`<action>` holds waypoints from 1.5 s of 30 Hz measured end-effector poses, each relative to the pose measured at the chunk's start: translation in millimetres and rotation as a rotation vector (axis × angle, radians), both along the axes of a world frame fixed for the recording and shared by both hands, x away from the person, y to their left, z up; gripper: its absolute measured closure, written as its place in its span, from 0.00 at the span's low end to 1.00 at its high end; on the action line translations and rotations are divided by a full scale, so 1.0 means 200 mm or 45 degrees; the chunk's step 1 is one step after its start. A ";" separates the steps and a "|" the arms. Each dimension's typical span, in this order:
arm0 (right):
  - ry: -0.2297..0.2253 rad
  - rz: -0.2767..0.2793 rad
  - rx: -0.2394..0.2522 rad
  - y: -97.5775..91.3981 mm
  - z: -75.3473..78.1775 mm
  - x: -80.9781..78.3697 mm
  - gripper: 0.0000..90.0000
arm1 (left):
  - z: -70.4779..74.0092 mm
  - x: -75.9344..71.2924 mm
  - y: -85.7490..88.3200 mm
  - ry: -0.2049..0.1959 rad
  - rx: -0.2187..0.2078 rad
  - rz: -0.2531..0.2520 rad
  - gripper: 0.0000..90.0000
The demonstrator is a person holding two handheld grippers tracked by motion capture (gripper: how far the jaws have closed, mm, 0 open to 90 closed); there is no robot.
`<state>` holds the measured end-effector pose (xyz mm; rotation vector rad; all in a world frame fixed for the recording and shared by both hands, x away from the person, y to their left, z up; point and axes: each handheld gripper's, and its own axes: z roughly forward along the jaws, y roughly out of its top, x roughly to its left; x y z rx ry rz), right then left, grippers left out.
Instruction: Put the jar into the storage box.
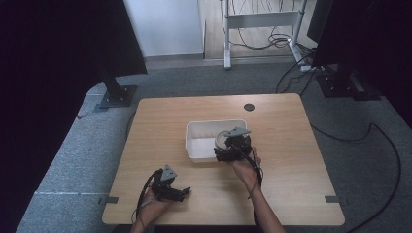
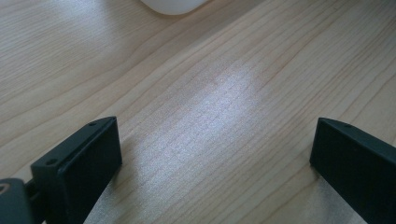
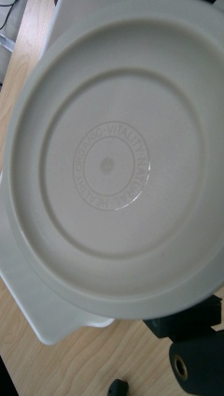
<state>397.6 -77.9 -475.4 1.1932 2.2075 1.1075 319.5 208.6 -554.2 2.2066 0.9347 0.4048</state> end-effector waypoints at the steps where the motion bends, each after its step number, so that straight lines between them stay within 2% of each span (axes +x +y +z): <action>1: 0.002 -0.005 -0.005 0.01 0.00 0.01 0.11 | 0.00 0.00 0.00 0.000 0.000 0.000 0.02; 17: 0.015 -0.042 -0.056 0.06 -0.07 0.10 0.11 | 0.00 0.00 0.00 0.000 0.000 0.000 0.02; 30: 0.053 -0.062 -0.100 0.09 -0.17 0.15 0.11 | 0.00 0.00 0.00 0.000 0.000 0.000 0.02; 38: 0.083 -0.050 -0.121 0.10 -0.20 0.17 0.11 | 0.00 0.00 0.00 0.001 0.001 0.000 0.02; 45: 0.122 -0.050 -0.111 0.09 -0.21 0.18 0.10 | 0.00 0.00 0.00 0.000 0.001 0.000 0.02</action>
